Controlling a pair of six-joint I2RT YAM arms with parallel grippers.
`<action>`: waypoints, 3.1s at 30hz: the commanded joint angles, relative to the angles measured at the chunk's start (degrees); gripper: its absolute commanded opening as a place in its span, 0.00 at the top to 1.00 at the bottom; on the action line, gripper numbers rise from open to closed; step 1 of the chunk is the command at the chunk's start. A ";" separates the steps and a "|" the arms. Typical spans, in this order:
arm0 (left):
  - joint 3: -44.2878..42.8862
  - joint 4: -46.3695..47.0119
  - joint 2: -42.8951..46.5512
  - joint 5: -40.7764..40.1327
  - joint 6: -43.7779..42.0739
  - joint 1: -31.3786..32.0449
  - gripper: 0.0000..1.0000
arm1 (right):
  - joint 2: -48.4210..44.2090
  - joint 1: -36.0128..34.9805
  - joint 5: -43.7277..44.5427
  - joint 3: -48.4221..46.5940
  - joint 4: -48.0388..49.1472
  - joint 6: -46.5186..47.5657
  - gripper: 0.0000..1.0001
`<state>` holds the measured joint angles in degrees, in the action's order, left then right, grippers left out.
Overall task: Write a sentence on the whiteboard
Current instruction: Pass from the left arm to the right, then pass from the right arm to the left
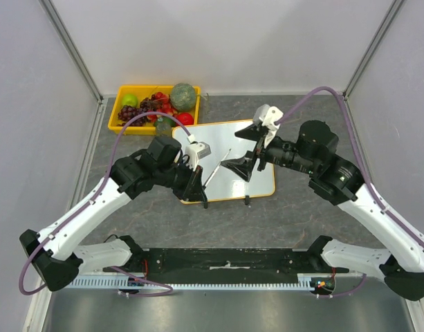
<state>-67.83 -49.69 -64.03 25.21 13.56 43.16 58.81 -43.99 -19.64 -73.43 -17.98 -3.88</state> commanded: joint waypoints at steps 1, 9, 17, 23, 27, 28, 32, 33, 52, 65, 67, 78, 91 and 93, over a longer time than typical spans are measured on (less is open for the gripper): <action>-3.62 -4.01 1.71 8.44 -6.26 0.09 0.98 | 3.33 0.65 -8.74 -1.72 -2.15 6.42 0.02; -4.33 -8.05 2.07 17.15 -9.25 0.26 0.98 | 9.48 5.14 -32.37 -7.33 -5.22 7.83 0.02; -5.47 -9.54 3.21 19.43 -9.61 0.26 0.98 | 18.18 5.23 -46.01 -13.32 -17.51 13.71 0.02; -6.26 -10.34 3.03 20.31 -9.87 0.35 0.98 | 19.68 5.23 -47.68 -12.53 -21.22 15.22 0.03; -6.79 -10.43 2.60 20.40 -10.05 0.35 0.98 | 19.94 5.23 -48.65 -11.83 -21.84 15.39 0.10; -6.96 -10.43 2.42 20.23 -10.13 0.44 0.98 | 19.94 5.14 -48.91 -11.56 -21.92 15.39 0.15; -7.22 -10.43 2.15 19.88 -10.14 0.44 0.98 | 19.59 5.14 -49.27 -10.34 -22.19 15.22 0.40; -7.31 -10.43 2.07 19.70 -10.05 0.35 0.98 | 19.51 5.14 -49.01 -9.98 -22.36 15.04 0.43; -5.73 -9.02 1.72 20.40 -9.43 0.88 0.98 | 19.24 5.05 -48.21 -9.72 -24.30 15.22 0.92; -11.08 -7.18 1.63 5.67 -4.87 0.96 0.10 | 17.22 5.14 -37.95 -8.93 -20.09 9.87 1.00; -13.72 -6.65 1.63 -3.63 -0.93 0.88 0.08 | 16.61 5.14 -31.19 -8.14 -16.68 6.01 1.00; -14.35 10.11 1.54 -20.93 18.78 -0.61 0.00 | 4.59 5.14 6.07 4.06 5.46 -17.19 1.00; -8.28 46.77 -10.40 5.54 36.88 -1.15 0.02 | -18.20 5.14 25.18 28.60 34.50 -33.73 1.00; -8.28 53.17 -12.16 6.60 38.99 -1.15 0.03 | -18.20 5.23 25.00 29.30 36.07 -35.14 1.00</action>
<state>-76.36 -14.35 -73.82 24.03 44.23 42.09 40.18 -38.79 2.42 -45.76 8.91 -34.04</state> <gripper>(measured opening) 0.981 0.155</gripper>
